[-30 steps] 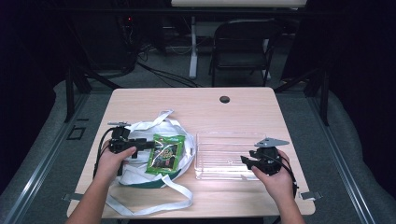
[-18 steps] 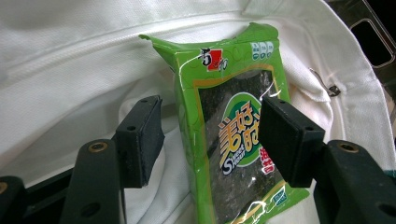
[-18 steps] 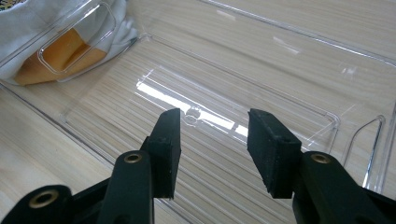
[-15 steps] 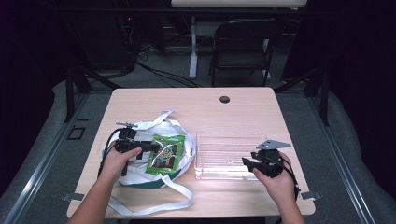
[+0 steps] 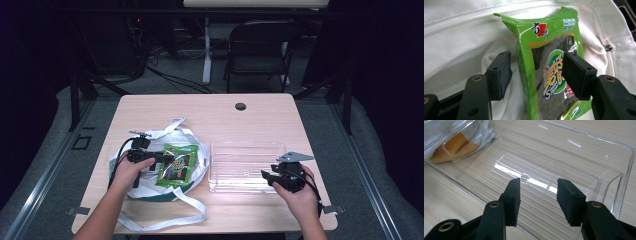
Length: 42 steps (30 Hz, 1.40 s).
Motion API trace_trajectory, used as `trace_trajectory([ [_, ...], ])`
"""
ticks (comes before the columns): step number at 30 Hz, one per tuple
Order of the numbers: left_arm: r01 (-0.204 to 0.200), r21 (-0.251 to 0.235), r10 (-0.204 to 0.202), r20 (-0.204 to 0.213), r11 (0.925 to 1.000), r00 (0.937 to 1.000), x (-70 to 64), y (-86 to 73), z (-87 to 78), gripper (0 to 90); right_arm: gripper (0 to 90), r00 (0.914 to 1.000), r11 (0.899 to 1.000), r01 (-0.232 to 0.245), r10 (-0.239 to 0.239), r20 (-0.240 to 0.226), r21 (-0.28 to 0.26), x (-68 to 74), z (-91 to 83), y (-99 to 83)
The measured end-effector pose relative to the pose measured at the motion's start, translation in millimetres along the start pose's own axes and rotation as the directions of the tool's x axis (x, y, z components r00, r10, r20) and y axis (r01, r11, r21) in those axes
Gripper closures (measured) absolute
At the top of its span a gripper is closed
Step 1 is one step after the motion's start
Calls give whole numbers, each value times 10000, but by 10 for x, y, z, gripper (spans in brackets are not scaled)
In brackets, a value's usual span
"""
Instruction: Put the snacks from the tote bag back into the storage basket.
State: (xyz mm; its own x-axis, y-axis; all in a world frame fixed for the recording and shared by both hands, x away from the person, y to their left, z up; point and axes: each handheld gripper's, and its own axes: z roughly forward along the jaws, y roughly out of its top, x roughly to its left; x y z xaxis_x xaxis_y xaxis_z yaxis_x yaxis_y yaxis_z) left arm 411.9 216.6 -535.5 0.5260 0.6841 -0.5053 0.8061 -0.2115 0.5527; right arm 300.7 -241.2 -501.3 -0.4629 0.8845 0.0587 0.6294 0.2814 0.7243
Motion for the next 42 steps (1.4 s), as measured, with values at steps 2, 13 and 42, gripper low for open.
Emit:
trace_trajectory([
  [2,-10,30,10,-2,10000,10000,-3,0,19,405,541,10000,10000,15,-15,11,45,1,-2,-2],
  [13,-30,319,23,204,9995,9998,-23,4,122,399,540,10000,10000,35,-35,4,74,6,-11,-27],
  [42,-348,39,344,815,9994,9961,-81,49,-43,533,540,10000,10000,-9,9,14,5,11,-9,-29],
])
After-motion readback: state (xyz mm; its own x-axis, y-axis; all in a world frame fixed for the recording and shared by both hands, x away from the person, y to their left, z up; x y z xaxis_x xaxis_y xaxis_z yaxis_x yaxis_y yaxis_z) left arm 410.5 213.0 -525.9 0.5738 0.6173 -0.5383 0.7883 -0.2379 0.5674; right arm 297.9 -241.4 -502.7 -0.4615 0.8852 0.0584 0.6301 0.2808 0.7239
